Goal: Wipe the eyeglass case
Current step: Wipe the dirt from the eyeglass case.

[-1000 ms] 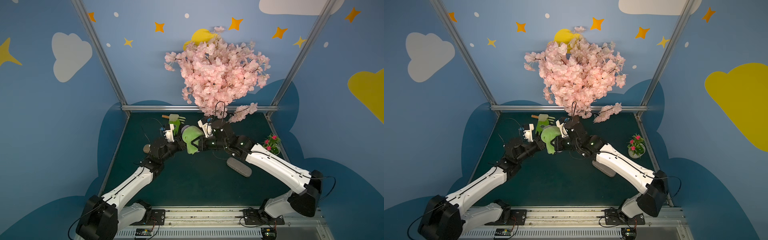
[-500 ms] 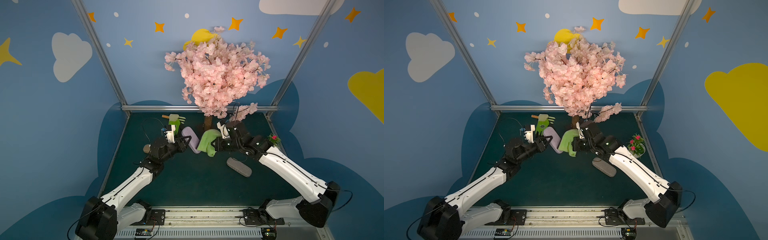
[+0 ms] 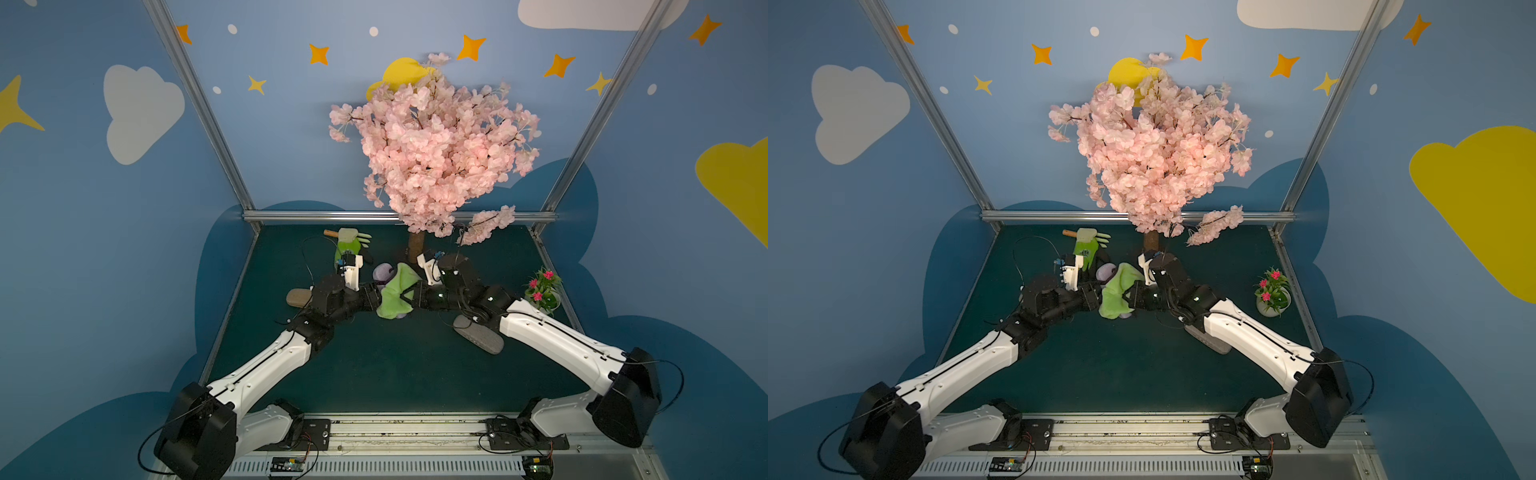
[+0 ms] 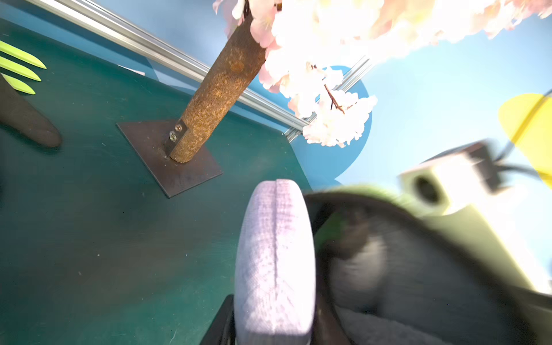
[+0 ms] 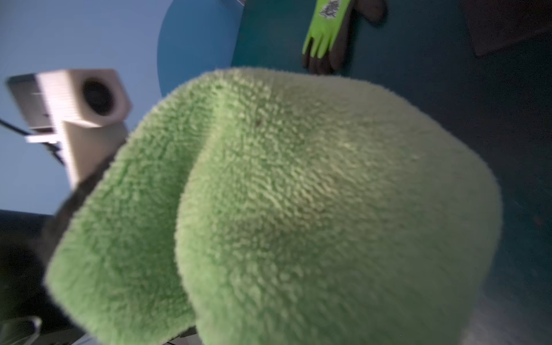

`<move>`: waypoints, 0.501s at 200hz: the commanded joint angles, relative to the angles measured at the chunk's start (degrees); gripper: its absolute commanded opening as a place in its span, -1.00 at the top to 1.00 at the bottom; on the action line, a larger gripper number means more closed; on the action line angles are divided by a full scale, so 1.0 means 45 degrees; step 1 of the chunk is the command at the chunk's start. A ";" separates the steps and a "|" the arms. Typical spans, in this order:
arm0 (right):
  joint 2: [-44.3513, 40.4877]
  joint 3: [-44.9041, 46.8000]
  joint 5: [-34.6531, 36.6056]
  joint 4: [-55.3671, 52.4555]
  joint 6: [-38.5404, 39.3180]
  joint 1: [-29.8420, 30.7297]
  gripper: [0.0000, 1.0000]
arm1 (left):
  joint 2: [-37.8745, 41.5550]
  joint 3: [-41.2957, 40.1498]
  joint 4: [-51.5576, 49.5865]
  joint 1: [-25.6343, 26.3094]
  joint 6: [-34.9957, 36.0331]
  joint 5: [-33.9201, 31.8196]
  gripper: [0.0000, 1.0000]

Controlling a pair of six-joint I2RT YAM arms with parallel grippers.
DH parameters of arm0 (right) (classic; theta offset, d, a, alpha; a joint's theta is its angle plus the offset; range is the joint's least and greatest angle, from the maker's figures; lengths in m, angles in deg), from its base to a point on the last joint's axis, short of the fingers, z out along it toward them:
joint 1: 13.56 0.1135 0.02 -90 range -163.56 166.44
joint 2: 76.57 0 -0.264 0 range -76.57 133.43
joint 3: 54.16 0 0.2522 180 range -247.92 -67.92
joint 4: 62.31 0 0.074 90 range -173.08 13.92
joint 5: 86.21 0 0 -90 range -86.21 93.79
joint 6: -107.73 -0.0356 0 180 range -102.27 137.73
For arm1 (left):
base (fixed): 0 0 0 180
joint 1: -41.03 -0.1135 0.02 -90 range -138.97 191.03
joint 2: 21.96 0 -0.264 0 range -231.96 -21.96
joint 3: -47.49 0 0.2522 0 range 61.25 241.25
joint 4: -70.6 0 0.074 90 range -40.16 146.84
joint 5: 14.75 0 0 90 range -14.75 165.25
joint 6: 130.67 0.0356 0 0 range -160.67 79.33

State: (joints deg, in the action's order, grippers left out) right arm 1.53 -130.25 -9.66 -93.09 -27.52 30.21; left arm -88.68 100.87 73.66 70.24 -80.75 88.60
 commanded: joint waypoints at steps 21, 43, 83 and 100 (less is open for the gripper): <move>-0.1592 0.0116 0.1080 -0.2619 0.0175 -0.1257 1.00 | 0.0725 0.0483 0.1097 0.0033 0.0499 0.0568 0.95; -0.1551 -0.2480 0.1502 -0.3455 0.0855 -0.0434 1.00 | 0.0419 0.0434 0.1049 0.0029 0.0398 0.0643 0.95; 0.0520 -0.4644 0.0630 -0.1541 0.0273 0.0903 1.00 | -0.0210 0.0558 0.1573 0.0280 0.0077 0.1009 0.95; 0.1259 -0.4233 -0.0005 -0.0875 -0.0510 0.0889 1.00 | -0.0289 0.0573 0.1908 0.0335 0.0068 0.1173 0.95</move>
State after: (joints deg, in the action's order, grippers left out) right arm 0.77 -152.19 -6.56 -99.74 -26.17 34.32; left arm -89.71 101.59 77.53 71.23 -80.11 91.79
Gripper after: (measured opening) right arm 0.104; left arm 0.364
